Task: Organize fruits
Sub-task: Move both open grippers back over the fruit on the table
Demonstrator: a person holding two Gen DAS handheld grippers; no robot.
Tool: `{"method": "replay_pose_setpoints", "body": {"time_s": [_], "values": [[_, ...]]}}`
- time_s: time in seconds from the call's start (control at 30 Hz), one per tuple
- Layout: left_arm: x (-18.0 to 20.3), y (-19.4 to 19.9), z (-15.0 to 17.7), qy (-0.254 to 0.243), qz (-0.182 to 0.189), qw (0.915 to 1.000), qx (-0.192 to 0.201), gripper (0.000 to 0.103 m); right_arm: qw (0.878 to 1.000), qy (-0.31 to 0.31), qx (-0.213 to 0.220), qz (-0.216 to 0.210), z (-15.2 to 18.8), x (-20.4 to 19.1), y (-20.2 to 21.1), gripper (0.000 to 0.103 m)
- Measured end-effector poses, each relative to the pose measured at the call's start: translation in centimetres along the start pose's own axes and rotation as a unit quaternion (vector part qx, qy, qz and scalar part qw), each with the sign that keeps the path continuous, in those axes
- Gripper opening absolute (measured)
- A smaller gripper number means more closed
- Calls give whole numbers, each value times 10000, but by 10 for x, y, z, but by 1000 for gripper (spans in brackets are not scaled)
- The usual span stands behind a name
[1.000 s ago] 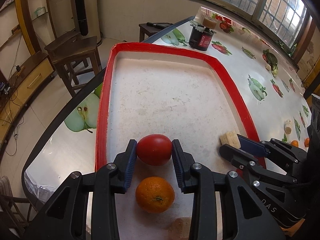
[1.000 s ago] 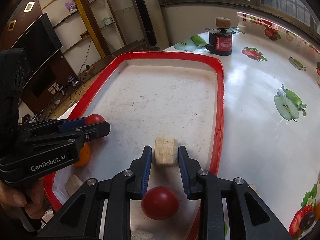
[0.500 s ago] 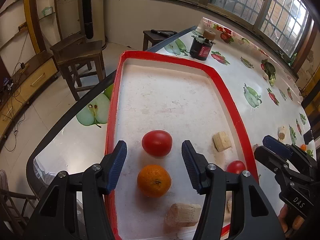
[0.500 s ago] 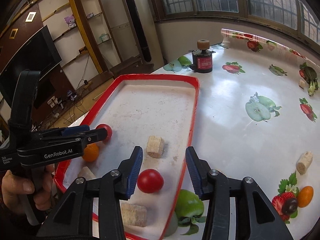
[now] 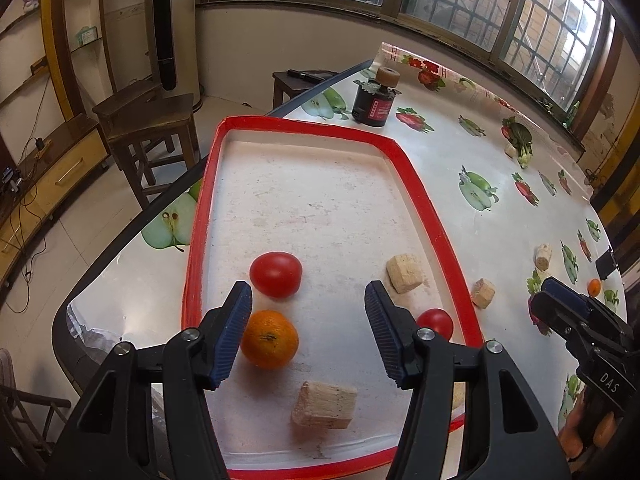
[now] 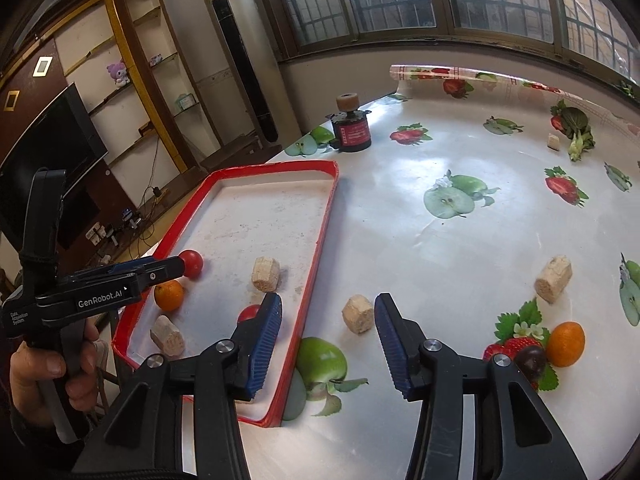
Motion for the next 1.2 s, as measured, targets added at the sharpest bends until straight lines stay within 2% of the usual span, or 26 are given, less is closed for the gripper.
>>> {"method": "replay_pose_setpoints", "body": {"time_s": [0.53, 1.0, 1.2], "values": [[57, 12, 14, -420, 392, 9984, -6, 58, 9976, -474, 239, 448, 24, 54, 52, 55], [121, 16, 30, -952, 734, 9927, -119, 58, 9907, -937, 384, 911, 54, 112, 96, 55], [159, 16, 42, -1160, 1142, 9864, -241, 57, 9868, -1125, 429, 1081, 65, 135, 110, 55]]}}
Point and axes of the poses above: each gripper's, at about its wrist camera, not at the fingertips, and y roughly against the way its jaws point, x to its right, z to its underside, the point moved 4 cm from there along -y, roughly the way its jaws point, and after that the axes turned 4 degrees about y, right-handed, at the moved point
